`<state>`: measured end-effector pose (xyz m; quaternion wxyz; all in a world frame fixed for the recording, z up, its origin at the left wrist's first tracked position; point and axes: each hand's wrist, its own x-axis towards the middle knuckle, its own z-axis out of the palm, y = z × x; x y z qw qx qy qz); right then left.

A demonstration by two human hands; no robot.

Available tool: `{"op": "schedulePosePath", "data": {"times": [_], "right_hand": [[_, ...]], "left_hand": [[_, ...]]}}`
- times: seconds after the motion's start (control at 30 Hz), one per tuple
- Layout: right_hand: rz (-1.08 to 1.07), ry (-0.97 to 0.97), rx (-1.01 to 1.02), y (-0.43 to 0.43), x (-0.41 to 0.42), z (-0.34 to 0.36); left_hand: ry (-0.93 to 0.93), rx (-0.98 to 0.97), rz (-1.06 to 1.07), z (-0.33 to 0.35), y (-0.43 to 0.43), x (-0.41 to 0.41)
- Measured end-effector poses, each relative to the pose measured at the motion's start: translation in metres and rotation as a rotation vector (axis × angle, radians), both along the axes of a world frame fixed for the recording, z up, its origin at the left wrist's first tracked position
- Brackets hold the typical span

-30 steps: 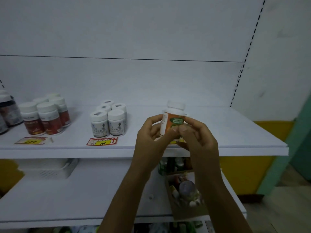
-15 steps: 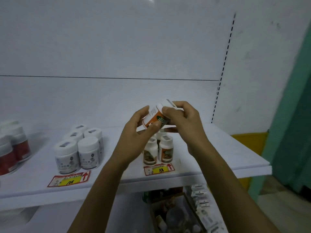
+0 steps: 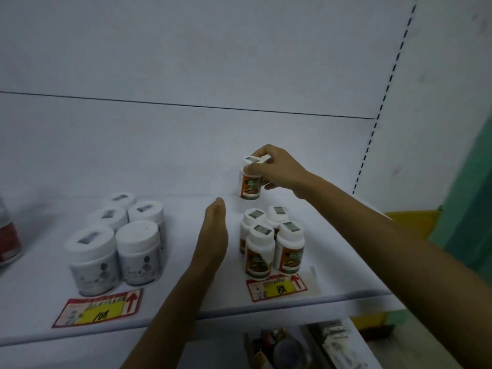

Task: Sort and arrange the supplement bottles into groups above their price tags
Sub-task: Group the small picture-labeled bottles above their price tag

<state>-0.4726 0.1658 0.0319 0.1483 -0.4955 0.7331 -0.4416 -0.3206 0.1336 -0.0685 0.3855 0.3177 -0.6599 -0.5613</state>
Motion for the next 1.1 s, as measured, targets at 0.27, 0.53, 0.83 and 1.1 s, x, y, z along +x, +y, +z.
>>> {"op": "schedulePosePath", "data": {"times": [0.27,0.53,0.83,1.1], "right_hand": [[0.144,0.107,0.278,-0.017,-0.003,-0.018],[0.277,0.199,0.47,-0.01,-0.006,-0.013],[0.173,0.001,0.156,0.017,-0.013,-0.035],[0.006,-0.6,-0.291,0.073,0.01,-0.109]], "left_hand": [[-0.161,-0.123,-0.037,-0.01,0.002,0.003],[-0.107,-0.102,-0.048,-0.008,0.006,-0.002],[-0.051,-0.021,-0.067,-0.008,0.009,-0.024],[-0.005,0.032,-0.09,-0.009,0.018,-0.021]]}}
